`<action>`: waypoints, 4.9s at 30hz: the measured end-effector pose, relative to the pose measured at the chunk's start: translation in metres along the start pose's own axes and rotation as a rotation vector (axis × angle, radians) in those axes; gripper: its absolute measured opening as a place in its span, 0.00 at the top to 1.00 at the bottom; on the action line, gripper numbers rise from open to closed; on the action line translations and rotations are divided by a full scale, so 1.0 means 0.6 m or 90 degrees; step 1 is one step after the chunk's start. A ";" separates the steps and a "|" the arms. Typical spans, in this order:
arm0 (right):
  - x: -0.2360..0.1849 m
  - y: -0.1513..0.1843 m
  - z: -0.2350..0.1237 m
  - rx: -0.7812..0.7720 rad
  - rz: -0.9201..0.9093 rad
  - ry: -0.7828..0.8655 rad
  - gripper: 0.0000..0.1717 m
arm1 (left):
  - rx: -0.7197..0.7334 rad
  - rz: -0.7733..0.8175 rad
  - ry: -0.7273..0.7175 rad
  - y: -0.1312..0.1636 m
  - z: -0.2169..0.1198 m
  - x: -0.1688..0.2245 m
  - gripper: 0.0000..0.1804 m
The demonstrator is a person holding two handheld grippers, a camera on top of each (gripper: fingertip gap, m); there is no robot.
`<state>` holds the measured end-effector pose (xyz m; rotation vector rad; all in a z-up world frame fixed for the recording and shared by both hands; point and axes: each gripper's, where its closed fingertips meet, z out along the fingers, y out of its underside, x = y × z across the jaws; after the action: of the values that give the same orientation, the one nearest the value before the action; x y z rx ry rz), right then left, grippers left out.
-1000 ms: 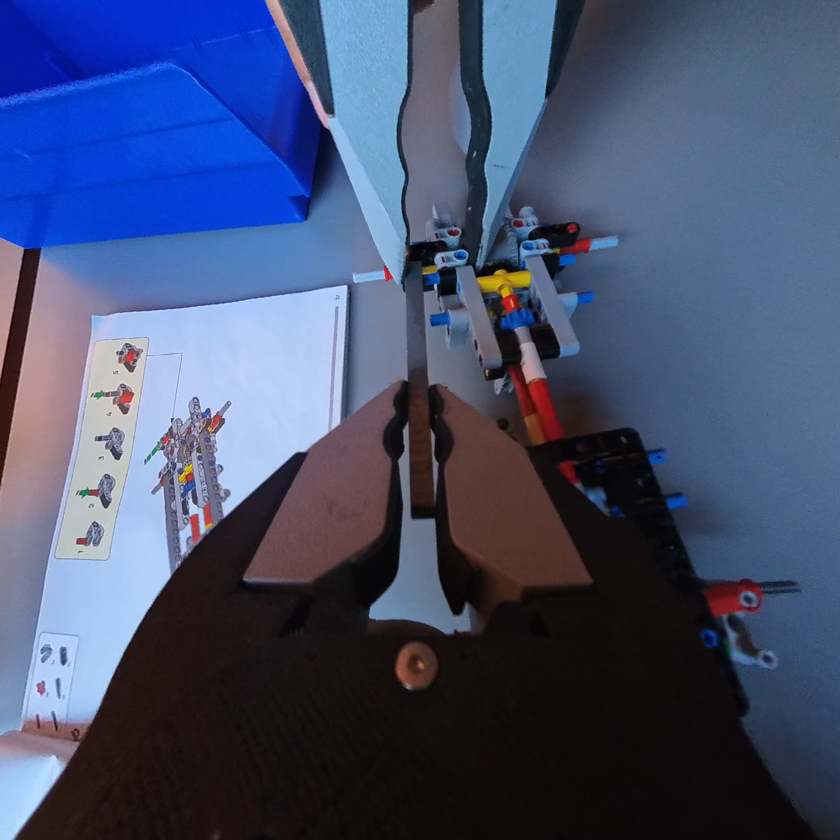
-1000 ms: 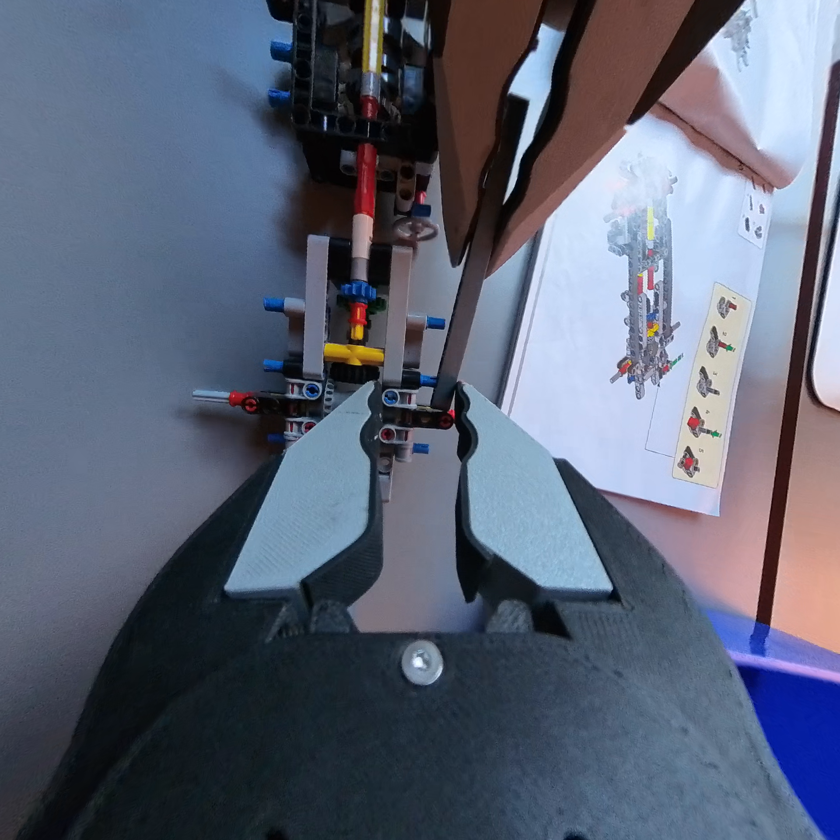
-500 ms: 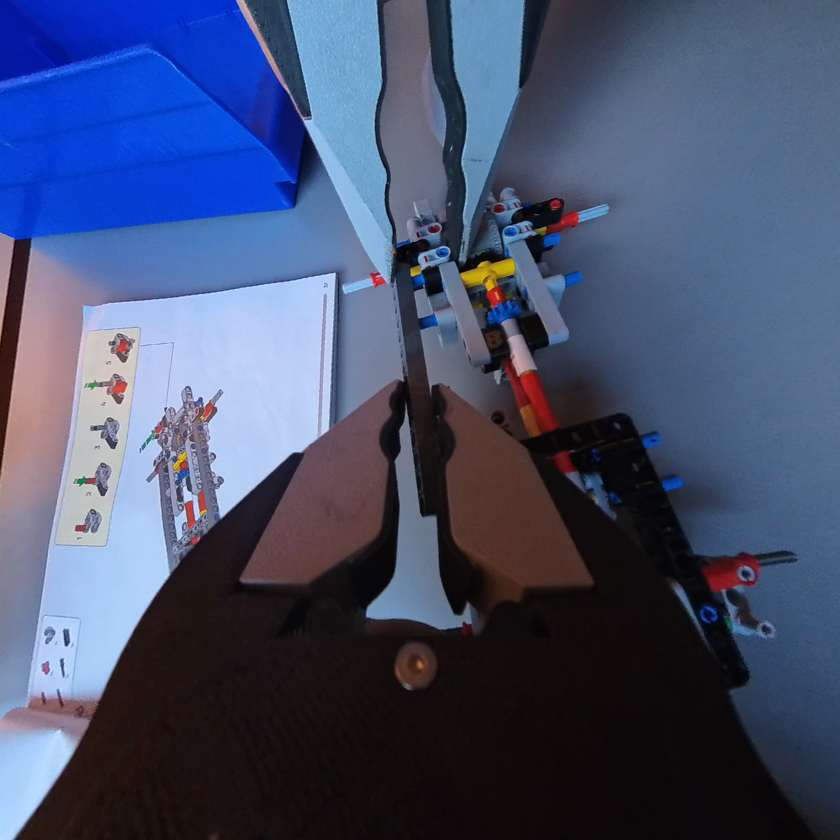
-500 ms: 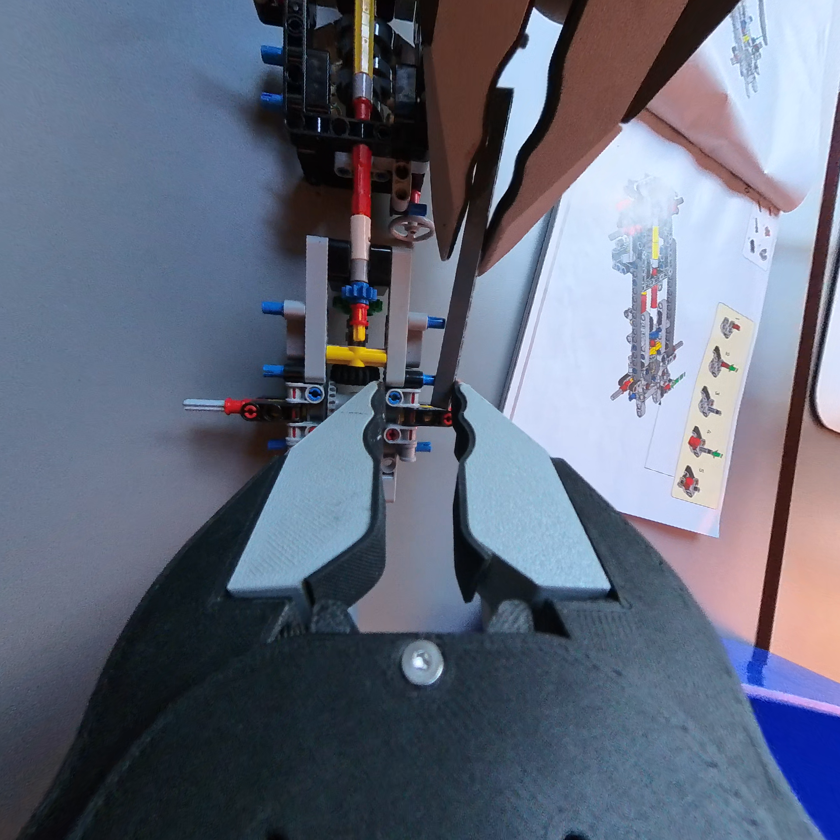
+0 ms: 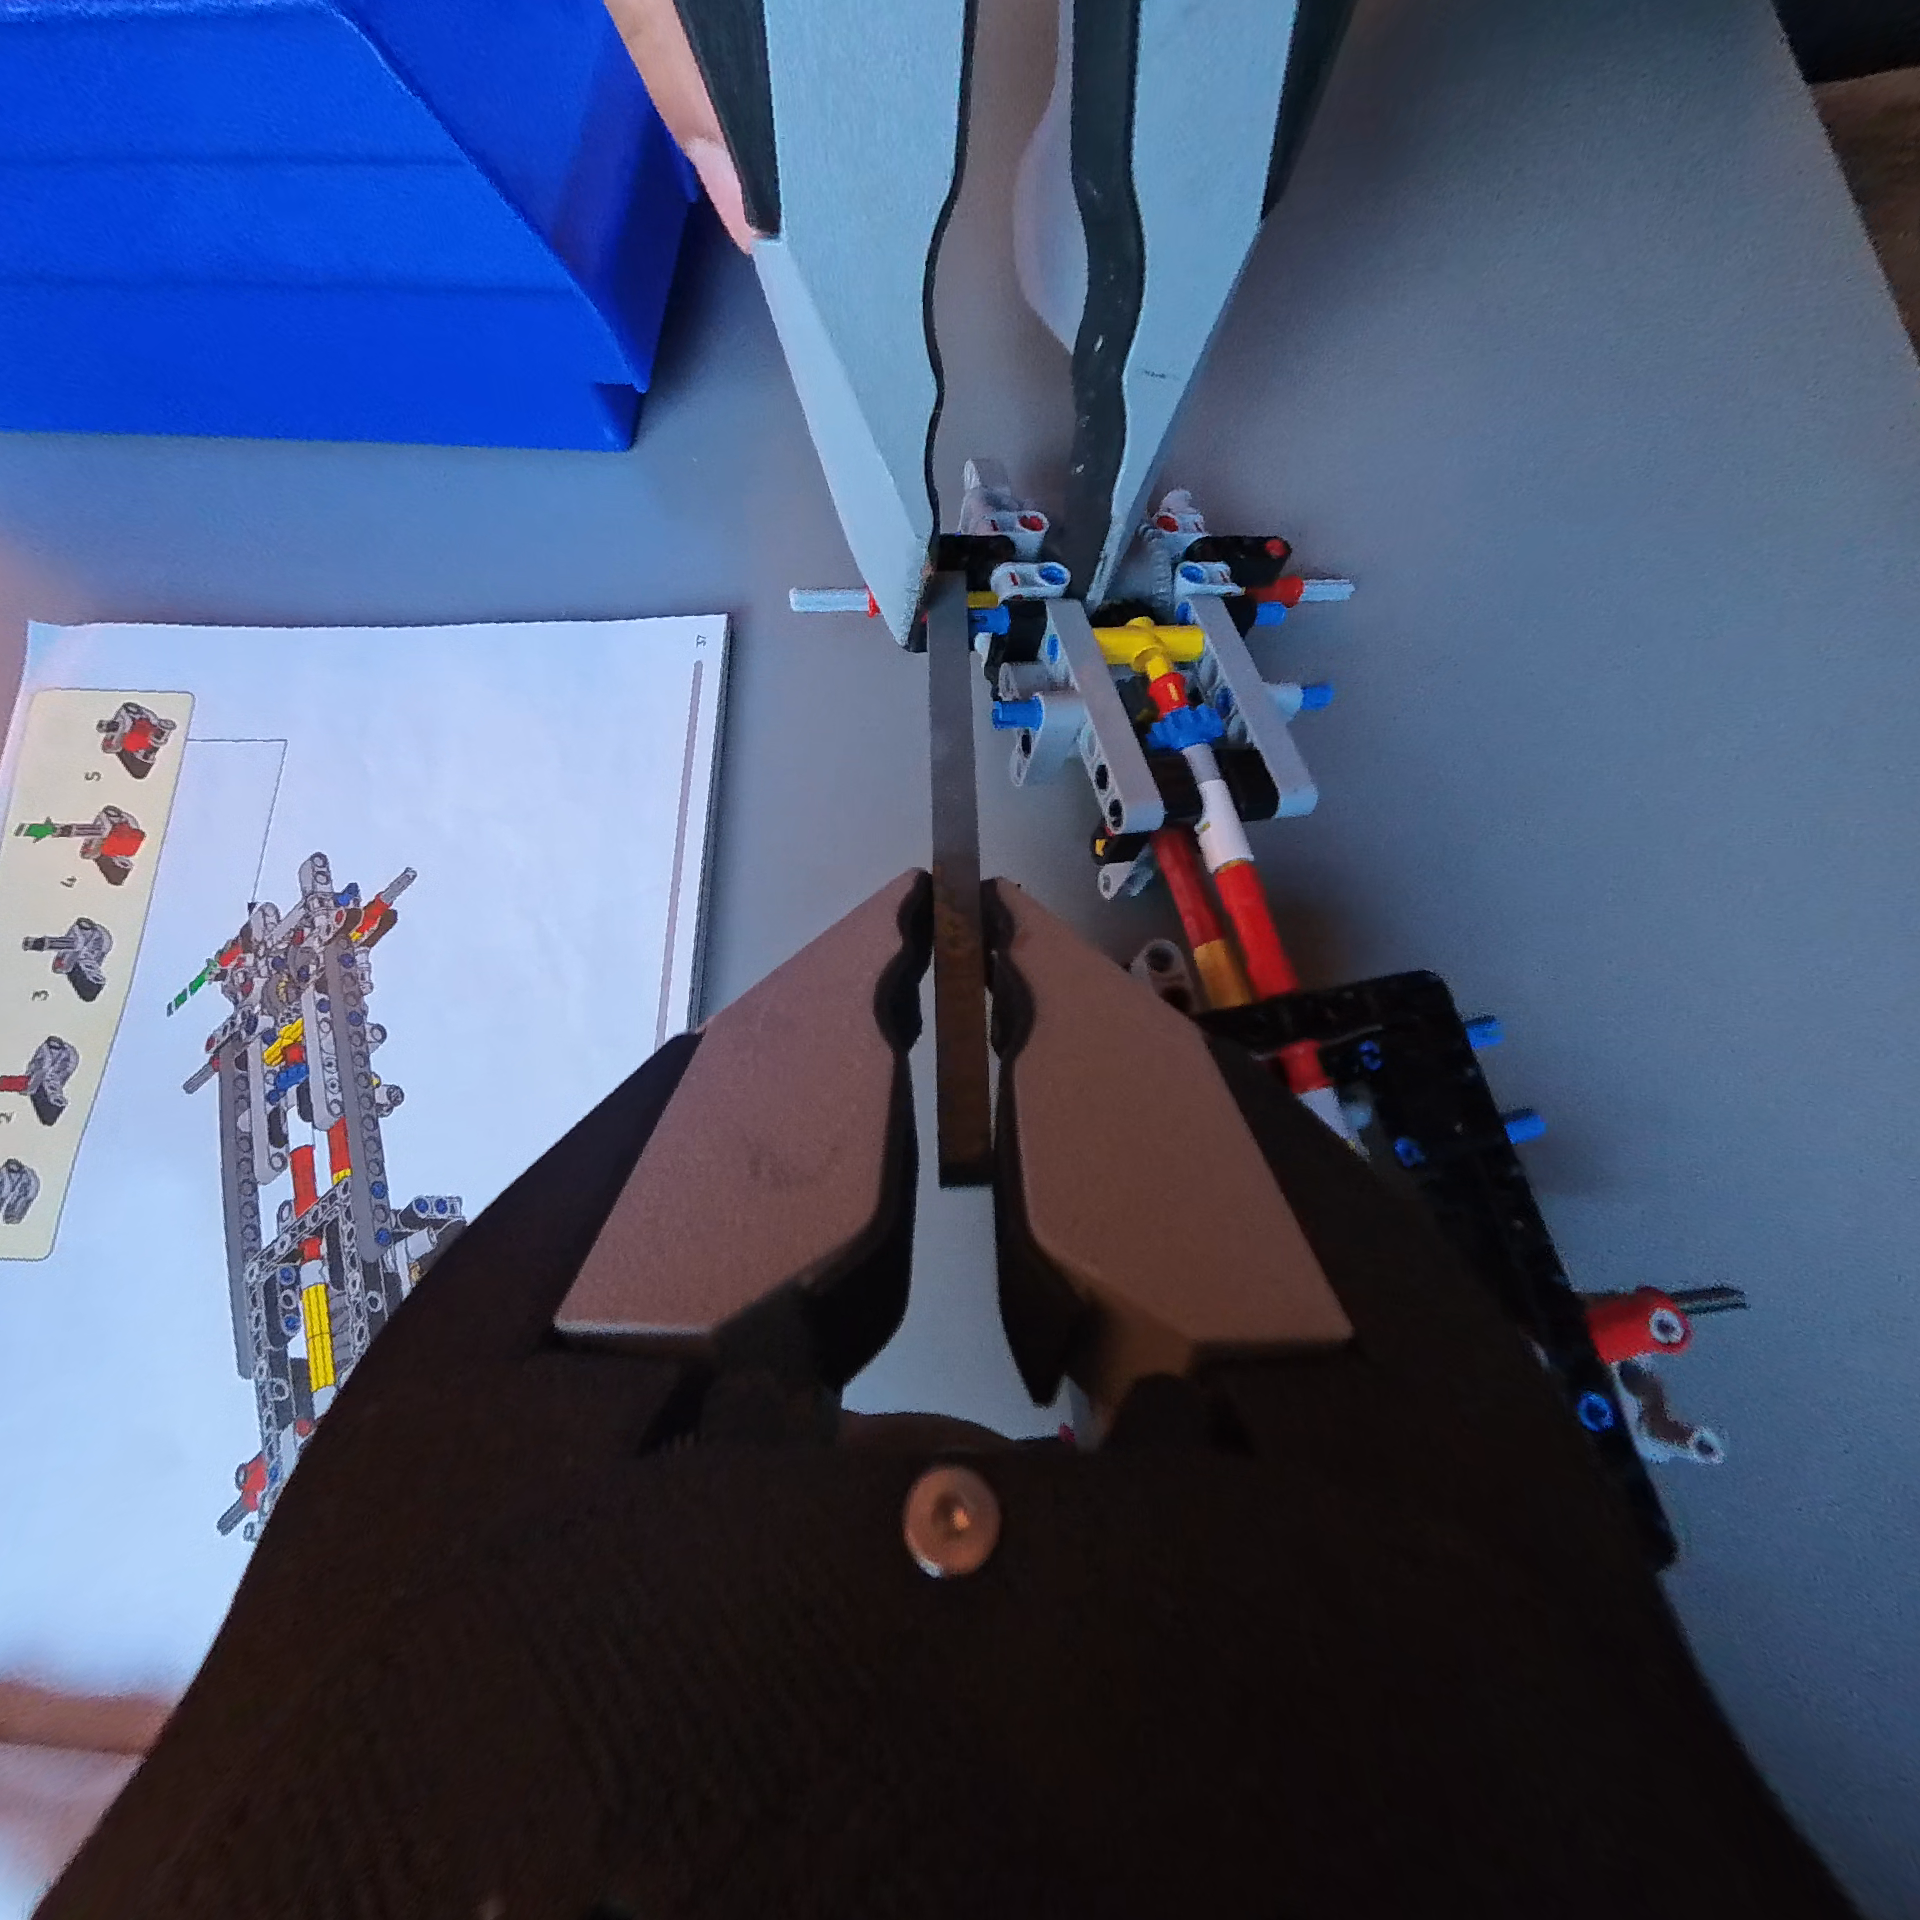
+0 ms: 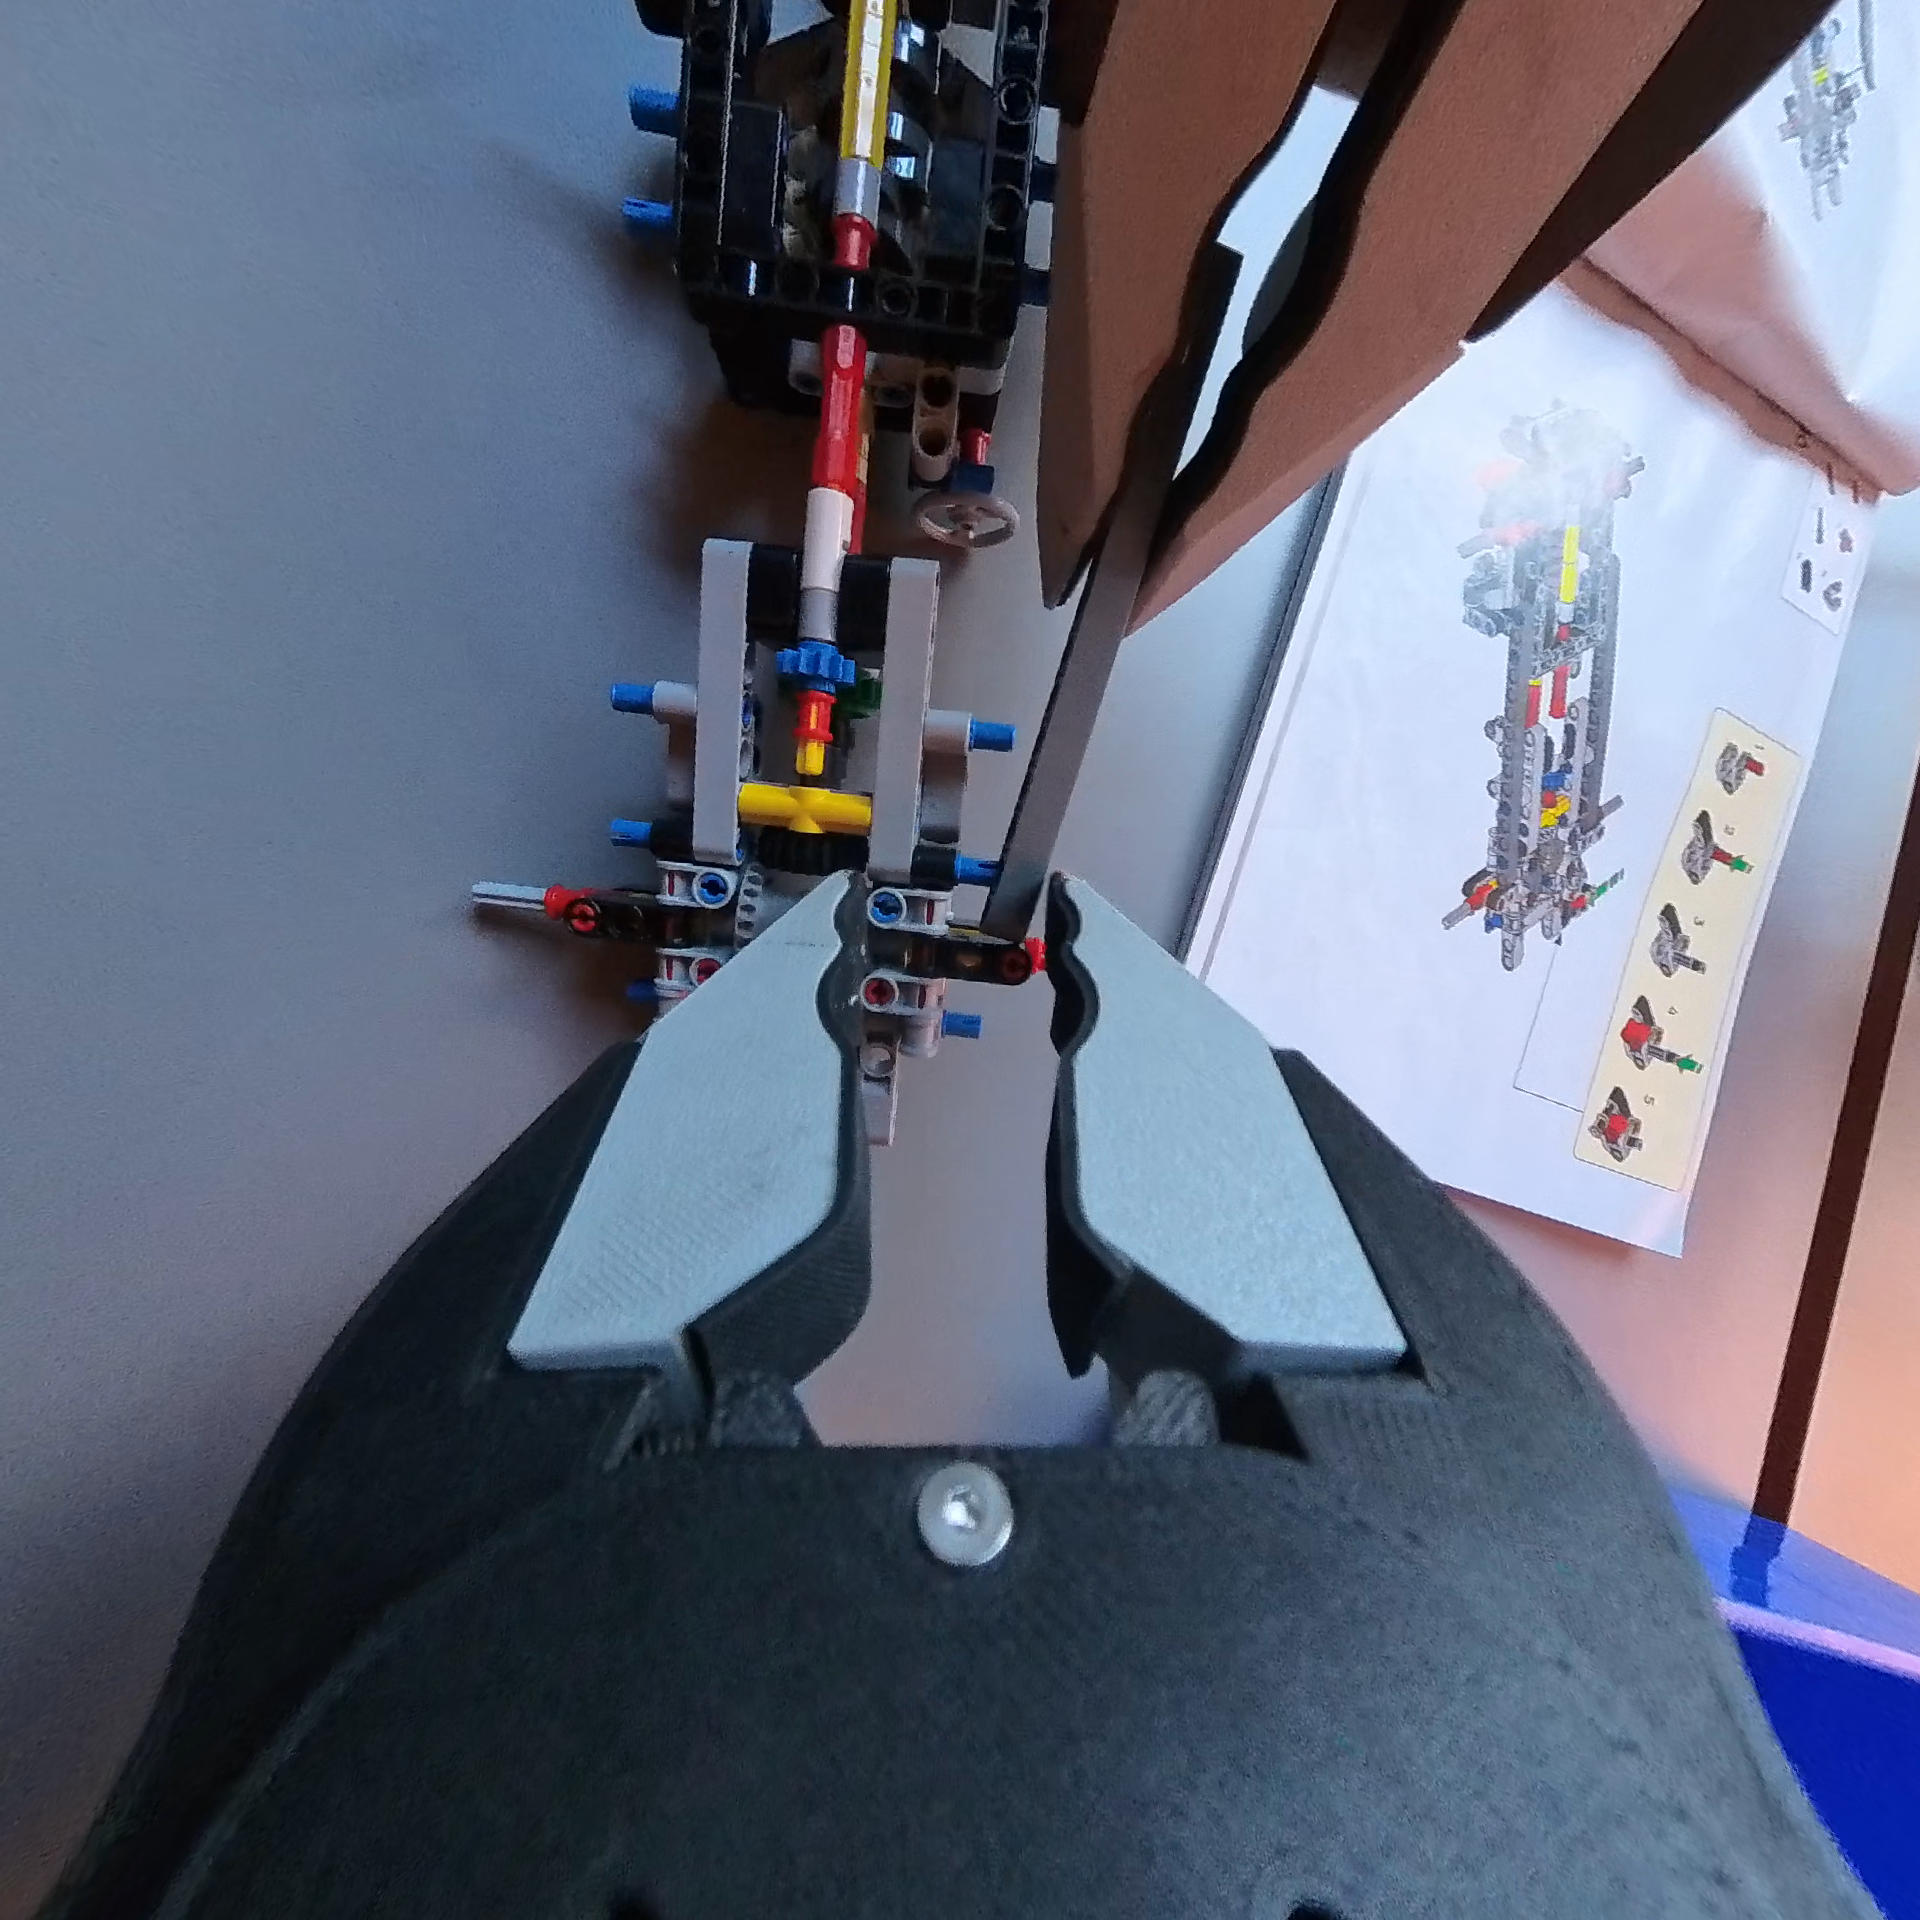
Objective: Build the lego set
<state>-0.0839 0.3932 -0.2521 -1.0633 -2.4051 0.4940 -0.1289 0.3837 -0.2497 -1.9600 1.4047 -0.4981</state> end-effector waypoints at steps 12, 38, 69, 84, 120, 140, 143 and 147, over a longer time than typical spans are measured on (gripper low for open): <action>0.000 -0.001 -0.004 -0.003 0.019 0.022 0.81 | -0.010 -0.028 -0.029 0.002 -0.003 0.005 0.96; -0.003 -0.011 0.008 0.012 -0.009 -0.023 0.83 | -0.020 -0.039 -0.019 0.011 -0.006 0.018 0.96; -0.023 -0.011 0.024 0.026 0.005 -0.081 0.85 | -0.022 -0.100 0.005 0.014 -0.004 0.043 0.95; -0.028 -0.013 0.026 0.045 0.056 -0.082 0.85 | -0.014 -0.151 0.009 0.016 -0.004 0.050 0.96; -0.020 -0.015 0.026 0.024 0.091 -0.066 0.86 | -0.088 -0.222 0.049 0.001 -0.016 0.077 0.77; -0.016 -0.011 0.019 0.047 0.097 -0.047 0.87 | -0.050 -0.321 0.277 0.002 -0.024 0.091 0.93; -0.016 -0.010 0.018 0.049 0.092 -0.041 0.86 | -0.034 -0.326 0.234 0.006 -0.034 0.070 0.95; -0.015 -0.011 0.018 0.048 0.090 -0.033 0.86 | 0.015 -0.349 0.189 0.001 -0.050 0.052 0.97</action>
<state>-0.0882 0.3810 -0.2599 -1.2068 -2.3453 0.6620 -0.1378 0.3459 -0.2315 -2.3195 0.9970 -1.0857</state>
